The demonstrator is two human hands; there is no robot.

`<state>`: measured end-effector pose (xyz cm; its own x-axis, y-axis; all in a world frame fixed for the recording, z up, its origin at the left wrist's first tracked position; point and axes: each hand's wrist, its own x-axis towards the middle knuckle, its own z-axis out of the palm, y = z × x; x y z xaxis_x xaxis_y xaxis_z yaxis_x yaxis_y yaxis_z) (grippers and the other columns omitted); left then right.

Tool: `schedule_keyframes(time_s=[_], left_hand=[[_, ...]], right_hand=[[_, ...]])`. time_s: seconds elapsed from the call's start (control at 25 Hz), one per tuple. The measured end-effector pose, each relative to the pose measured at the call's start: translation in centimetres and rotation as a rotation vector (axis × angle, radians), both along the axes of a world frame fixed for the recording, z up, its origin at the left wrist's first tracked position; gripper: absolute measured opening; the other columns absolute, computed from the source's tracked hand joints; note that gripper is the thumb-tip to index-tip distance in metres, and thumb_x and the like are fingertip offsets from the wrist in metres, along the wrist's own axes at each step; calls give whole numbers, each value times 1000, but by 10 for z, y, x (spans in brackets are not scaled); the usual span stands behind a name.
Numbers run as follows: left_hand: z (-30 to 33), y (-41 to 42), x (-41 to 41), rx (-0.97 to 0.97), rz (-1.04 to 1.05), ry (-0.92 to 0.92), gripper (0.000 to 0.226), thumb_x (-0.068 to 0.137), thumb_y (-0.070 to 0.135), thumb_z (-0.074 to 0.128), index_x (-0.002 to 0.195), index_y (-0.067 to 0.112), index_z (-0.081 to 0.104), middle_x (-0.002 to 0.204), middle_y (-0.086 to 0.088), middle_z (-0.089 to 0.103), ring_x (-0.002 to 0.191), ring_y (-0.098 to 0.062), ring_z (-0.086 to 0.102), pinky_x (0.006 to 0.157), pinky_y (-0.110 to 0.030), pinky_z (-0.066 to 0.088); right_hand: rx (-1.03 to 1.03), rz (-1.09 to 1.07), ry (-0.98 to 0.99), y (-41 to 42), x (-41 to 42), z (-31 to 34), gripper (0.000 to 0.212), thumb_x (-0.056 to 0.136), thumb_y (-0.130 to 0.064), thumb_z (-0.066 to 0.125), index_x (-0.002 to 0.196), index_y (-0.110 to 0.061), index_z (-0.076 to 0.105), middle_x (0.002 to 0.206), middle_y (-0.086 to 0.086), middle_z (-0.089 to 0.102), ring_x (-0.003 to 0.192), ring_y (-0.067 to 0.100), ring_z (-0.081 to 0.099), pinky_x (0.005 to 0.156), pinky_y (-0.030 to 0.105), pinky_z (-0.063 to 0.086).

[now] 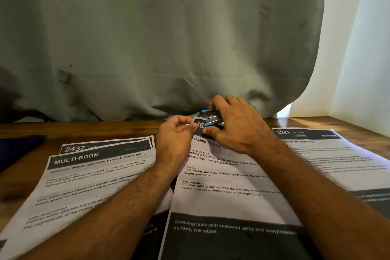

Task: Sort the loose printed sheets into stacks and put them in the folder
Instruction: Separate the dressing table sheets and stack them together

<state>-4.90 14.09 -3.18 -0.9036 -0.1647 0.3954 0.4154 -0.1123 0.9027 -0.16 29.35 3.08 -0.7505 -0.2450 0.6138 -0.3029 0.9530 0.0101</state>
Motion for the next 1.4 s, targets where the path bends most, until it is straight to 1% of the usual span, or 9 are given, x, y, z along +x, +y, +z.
schedule_keyframes(time_s=[0.12,0.28,0.36,0.48,0.6,0.72,0.84,1.24,1.4], left_hand=[[1,-1,2,-42,17,28,25,88,8,73,77,31,73,79,3,76,78,-16,75,75,-36,60],[4,-2,8,-105,40,60,20,87,10,75,78,28,74,77,9,75,69,-6,73,57,-16,56],[6,-1,11,-125,46,64,17,86,10,77,80,26,75,76,8,76,69,-8,74,58,-19,58],[9,0,15,-147,54,68,16,84,10,79,80,26,76,79,5,77,73,-12,75,69,-31,61],[11,0,20,-190,76,80,17,83,12,80,80,28,76,78,10,77,72,-7,74,71,-31,62],[14,1,24,-198,92,78,17,82,12,81,80,28,76,76,9,77,71,-7,74,71,-33,63],[15,2,28,-221,111,78,14,82,13,81,84,26,76,77,9,76,71,-6,74,69,-32,63],[17,2,29,-279,108,86,13,84,15,80,84,26,73,78,6,76,69,-6,73,66,-31,63],[17,4,30,-270,173,105,22,82,15,82,76,22,62,68,4,71,60,-5,71,50,-20,55]], right_hand=[[99,-24,77,0,2,1,47,75,-60,61,114,-37,46,106,-4,52,99,17,44,82,34,37],[167,-61,108,-3,3,4,50,76,-58,61,122,-41,50,108,-4,51,104,19,45,89,36,38],[182,-66,105,-4,3,4,53,78,-59,60,128,-43,51,111,-3,51,107,19,44,91,36,37],[194,-62,92,-5,3,5,55,80,-60,58,132,-44,52,109,-4,50,107,18,42,92,35,36],[177,-56,96,-5,4,7,53,81,-60,57,131,-44,54,99,-7,42,103,16,41,89,33,35],[163,-45,127,-4,4,7,48,82,-59,57,128,-43,58,103,-7,50,101,16,41,84,31,32],[161,-48,148,-3,4,7,46,83,-60,57,125,-43,60,105,-7,54,100,16,41,80,29,28],[138,-59,101,-2,4,7,51,80,-60,61,127,-41,59,109,-5,54,103,16,42,88,33,36],[120,-44,103,-4,4,7,49,80,-57,62,126,-41,61,108,-6,55,103,16,42,87,32,35]])
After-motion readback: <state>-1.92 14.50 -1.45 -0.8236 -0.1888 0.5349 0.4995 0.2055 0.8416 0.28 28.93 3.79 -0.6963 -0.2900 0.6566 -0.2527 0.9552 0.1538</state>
